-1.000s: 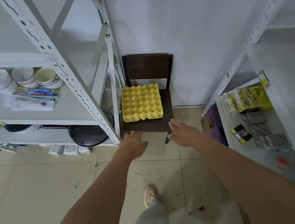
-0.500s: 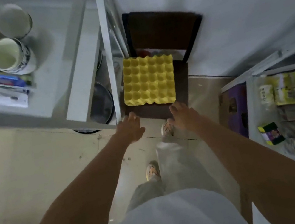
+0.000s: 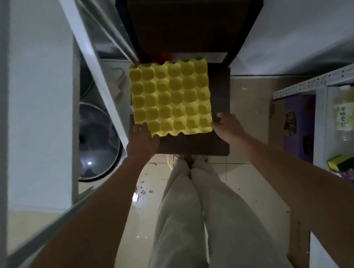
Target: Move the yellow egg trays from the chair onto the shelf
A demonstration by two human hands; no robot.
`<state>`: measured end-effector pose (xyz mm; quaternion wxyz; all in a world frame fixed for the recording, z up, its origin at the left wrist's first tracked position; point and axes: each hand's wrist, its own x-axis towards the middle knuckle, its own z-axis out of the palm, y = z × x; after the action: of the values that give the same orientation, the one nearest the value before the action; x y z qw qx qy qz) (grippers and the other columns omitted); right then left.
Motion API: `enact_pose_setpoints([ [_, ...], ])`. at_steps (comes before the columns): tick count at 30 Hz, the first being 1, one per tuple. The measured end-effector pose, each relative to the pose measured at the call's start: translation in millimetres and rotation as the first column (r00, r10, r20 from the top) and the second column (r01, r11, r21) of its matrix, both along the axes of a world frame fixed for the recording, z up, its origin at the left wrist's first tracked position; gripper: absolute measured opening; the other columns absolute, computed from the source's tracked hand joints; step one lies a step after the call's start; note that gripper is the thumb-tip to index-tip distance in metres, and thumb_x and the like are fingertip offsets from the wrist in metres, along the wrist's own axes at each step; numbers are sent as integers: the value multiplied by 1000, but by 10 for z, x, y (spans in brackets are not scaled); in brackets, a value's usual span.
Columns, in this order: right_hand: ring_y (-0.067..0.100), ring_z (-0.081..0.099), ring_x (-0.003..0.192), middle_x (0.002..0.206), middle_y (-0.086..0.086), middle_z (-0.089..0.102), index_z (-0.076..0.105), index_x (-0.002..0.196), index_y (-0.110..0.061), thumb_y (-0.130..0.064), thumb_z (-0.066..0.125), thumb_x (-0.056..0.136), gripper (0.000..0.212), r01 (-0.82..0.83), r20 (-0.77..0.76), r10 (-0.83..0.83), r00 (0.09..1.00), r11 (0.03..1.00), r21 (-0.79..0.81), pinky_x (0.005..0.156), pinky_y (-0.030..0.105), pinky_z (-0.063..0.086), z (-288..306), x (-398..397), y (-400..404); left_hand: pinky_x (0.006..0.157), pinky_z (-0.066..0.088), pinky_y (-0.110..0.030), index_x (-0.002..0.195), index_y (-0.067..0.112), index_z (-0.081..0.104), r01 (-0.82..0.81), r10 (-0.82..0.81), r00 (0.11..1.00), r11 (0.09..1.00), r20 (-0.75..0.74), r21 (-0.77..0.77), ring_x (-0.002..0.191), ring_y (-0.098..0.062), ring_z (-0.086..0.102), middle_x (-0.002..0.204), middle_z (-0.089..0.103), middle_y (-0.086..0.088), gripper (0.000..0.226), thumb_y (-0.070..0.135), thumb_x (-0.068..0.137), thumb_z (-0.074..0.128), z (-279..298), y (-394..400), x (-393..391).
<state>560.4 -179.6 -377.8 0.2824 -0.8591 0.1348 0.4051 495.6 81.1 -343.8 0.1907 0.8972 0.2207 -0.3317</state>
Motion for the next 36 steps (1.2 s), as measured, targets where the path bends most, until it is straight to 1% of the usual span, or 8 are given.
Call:
enact_pose_setpoints([
  [2,30,60,127,141,12,60,52,146,-11,-30,58,98,51,98,48,-97,994,995,-21,94,33,46,-215,24,-17,108,42,-55,154,4,32,-43,44,999,999,-19,20,147,-40,31,160,28,-21,62,25,99,52,-217,38,119],
  [6,28,62,124,132,9,67,61,137,-12,-33,61,96,45,153,96,-146,985,985,-74,100,37,51,-589,127,-24,103,45,-55,149,0,34,-82,80,997,988,20,132,140,-40,37,158,28,-22,61,23,95,52,-567,152,281],
  [12,25,69,102,102,5,75,68,120,-16,-41,69,91,38,229,186,-217,958,972,-45,81,31,54,-966,379,215,94,48,-53,129,-2,50,-205,177,970,964,168,168,121,-41,53,131,49,-21,35,16,98,51,-966,324,438],
  [15,26,67,101,105,6,70,68,108,-18,-38,69,88,29,194,248,-168,954,978,-83,83,38,57,-1068,432,319,96,49,-53,125,-2,53,-321,282,929,936,238,147,116,-43,56,129,52,-22,33,17,98,54,-1086,351,490],
  [21,28,68,97,103,6,71,69,99,-17,-31,66,85,20,261,315,-210,926,957,-130,76,37,56,-1104,446,376,90,48,-48,119,3,51,-512,477,841,855,257,87,113,-38,55,127,52,-16,31,15,91,58,-1166,340,597],
  [25,31,71,95,99,8,76,73,97,-19,-35,67,86,20,186,224,-142,964,965,-185,76,40,58,-1163,482,305,87,49,-44,118,2,59,-608,581,782,791,227,69,112,-33,60,127,58,-14,32,14,88,58,-1194,395,667],
  [30,31,70,95,100,7,72,67,100,-20,-36,72,83,24,86,205,-37,978,967,-238,74,36,54,-1147,531,159,81,58,-50,109,-2,70,-610,583,786,785,204,107,104,-38,68,116,68,-25,39,5,83,42,-1186,378,716],
  [36,28,69,91,95,5,72,66,99,-18,-35,72,83,24,24,219,27,975,973,-228,77,40,58,-1091,542,131,73,48,-42,115,3,58,-658,627,737,752,251,54,93,-35,65,103,70,-13,32,12,85,49,-1136,342,743],
])
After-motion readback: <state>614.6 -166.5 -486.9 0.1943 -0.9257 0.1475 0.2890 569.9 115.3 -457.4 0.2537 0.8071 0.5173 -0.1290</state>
